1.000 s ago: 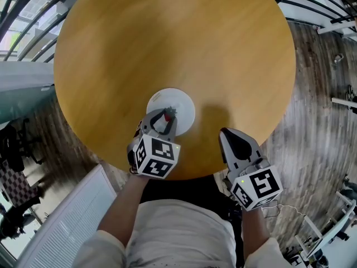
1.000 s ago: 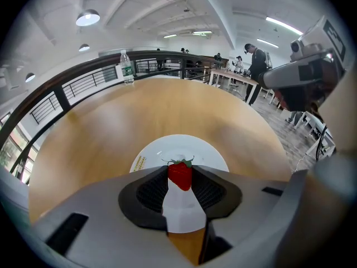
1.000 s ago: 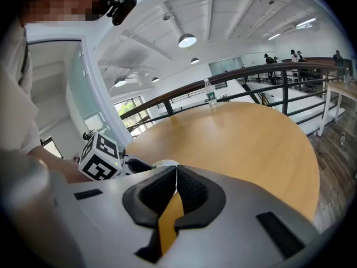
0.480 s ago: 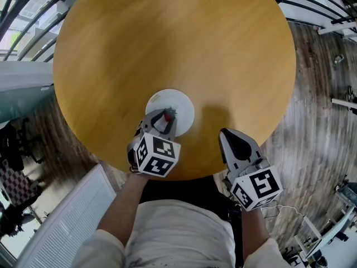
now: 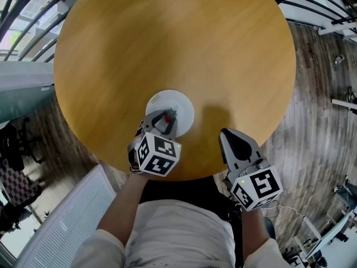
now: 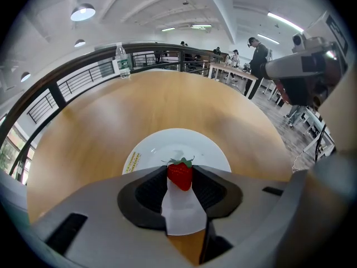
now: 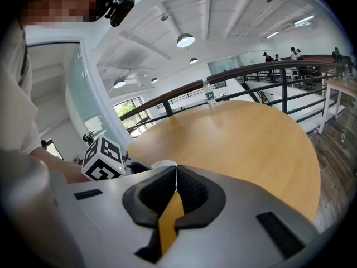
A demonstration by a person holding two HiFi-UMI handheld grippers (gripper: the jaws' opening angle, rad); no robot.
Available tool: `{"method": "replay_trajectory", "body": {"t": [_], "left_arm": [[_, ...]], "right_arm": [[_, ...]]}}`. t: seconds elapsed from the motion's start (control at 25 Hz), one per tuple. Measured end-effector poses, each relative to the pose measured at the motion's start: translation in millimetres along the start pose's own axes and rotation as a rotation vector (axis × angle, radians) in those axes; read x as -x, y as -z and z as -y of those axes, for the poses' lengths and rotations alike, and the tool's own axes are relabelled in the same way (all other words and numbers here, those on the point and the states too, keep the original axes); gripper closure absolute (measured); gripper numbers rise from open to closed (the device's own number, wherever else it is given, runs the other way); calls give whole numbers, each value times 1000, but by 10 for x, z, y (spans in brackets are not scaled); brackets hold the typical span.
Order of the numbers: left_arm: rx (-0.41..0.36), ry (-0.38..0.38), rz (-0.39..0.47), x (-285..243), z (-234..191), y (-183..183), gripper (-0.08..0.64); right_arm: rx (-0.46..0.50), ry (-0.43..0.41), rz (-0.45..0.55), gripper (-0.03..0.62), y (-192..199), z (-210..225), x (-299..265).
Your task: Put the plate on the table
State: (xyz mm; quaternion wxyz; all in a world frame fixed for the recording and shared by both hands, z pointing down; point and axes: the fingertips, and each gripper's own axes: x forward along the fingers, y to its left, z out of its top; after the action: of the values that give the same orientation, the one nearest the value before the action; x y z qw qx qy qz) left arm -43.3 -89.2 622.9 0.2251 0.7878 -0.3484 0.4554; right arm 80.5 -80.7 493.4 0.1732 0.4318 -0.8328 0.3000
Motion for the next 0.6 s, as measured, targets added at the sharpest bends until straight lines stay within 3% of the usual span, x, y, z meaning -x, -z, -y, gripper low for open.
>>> {"method": "replay_trajectory", "body": {"t": [0.6], "left_arm": [[10, 4, 8, 125, 8, -36, 371]], "right_arm": [[11, -7, 18, 567, -79, -29, 57]]}}
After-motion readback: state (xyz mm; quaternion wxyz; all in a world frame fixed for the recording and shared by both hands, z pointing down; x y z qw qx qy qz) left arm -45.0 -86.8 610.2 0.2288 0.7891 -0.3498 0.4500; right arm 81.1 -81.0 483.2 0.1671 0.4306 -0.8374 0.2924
